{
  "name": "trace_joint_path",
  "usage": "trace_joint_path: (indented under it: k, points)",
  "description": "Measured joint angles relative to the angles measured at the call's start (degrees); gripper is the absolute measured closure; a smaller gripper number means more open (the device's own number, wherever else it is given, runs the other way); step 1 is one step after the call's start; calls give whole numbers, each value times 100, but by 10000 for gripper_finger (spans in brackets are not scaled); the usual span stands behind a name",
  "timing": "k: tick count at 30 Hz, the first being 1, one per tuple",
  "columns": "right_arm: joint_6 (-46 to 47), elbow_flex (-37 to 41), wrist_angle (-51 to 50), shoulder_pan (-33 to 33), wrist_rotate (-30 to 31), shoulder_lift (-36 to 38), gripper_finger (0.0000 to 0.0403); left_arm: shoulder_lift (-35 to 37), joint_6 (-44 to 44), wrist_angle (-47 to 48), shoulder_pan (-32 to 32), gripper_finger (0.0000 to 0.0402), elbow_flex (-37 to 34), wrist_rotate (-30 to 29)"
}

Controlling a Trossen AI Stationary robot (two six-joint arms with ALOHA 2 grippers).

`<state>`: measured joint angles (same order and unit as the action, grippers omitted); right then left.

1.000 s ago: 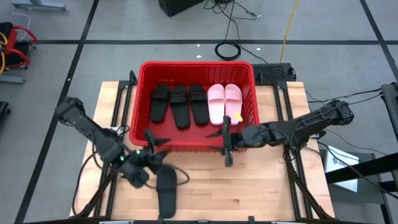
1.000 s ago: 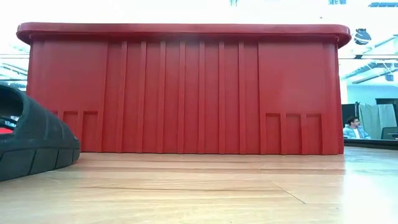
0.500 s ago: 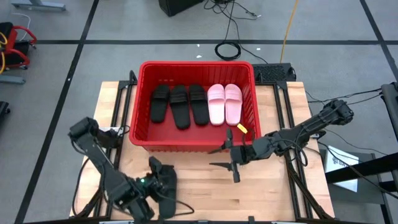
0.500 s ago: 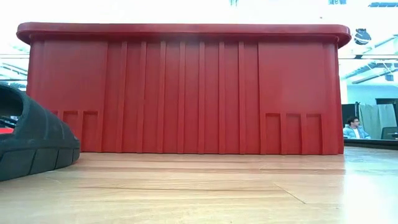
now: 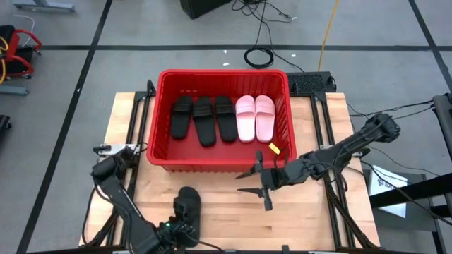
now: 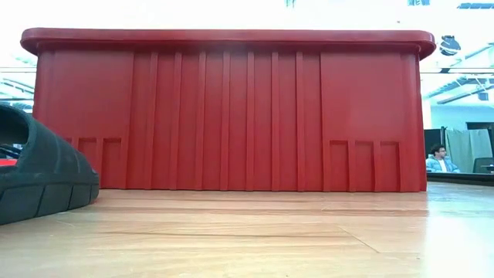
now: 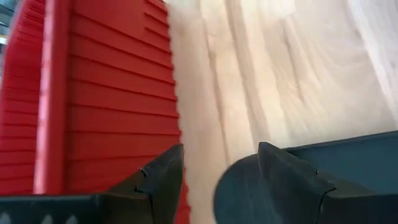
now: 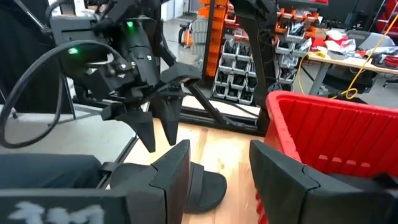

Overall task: Pick and place slides into bin
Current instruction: Put the black slipper on the red bin

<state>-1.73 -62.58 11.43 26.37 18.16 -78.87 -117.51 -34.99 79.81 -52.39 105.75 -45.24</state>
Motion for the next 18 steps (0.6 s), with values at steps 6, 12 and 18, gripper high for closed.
trace_joint_path:
  k: [6,12,18]
  points:
    - [73,2,32,0,-12,-90,248,-312,-260,33,-26,226,278,458]
    - [257,2,34,29,-17,-92,248,-511,-903,231,-27,268,271,1238]
    - [264,2,23,37,-21,-95,248,-675,-1187,255,-13,274,267,1731]
